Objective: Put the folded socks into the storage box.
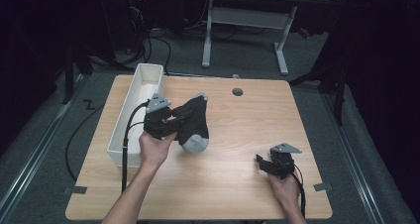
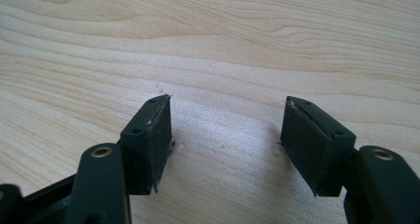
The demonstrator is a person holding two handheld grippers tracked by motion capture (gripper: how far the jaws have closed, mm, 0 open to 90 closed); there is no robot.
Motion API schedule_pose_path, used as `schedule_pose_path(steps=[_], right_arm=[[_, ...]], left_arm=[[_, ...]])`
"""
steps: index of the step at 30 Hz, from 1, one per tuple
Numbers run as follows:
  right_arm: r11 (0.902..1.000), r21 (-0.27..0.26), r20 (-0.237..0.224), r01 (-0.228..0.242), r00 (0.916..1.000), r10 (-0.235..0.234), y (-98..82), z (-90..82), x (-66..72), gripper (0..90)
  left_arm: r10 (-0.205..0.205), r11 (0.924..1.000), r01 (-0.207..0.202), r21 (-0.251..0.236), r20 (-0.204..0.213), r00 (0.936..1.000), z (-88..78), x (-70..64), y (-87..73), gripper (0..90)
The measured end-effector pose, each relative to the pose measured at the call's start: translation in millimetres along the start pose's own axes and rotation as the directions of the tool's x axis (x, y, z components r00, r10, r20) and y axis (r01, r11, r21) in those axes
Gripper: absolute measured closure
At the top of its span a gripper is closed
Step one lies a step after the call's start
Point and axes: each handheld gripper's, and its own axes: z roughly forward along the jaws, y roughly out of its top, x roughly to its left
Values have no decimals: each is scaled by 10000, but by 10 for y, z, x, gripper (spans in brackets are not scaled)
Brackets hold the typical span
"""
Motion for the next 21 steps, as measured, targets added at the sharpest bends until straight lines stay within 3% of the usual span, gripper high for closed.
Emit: schedule_pose_path(steps=[12,21], right_arm=[[10000,-1,3,-8,10000,8,0,0,1,364],[10000,4,9,-10,10000,10,0,-1,4,364]], left_arm=[[-375,9967,364,-728,-139,9992,-150,63,230,644],[-323,9915,266,-1270,-432,9985,-308,124,432,644]])
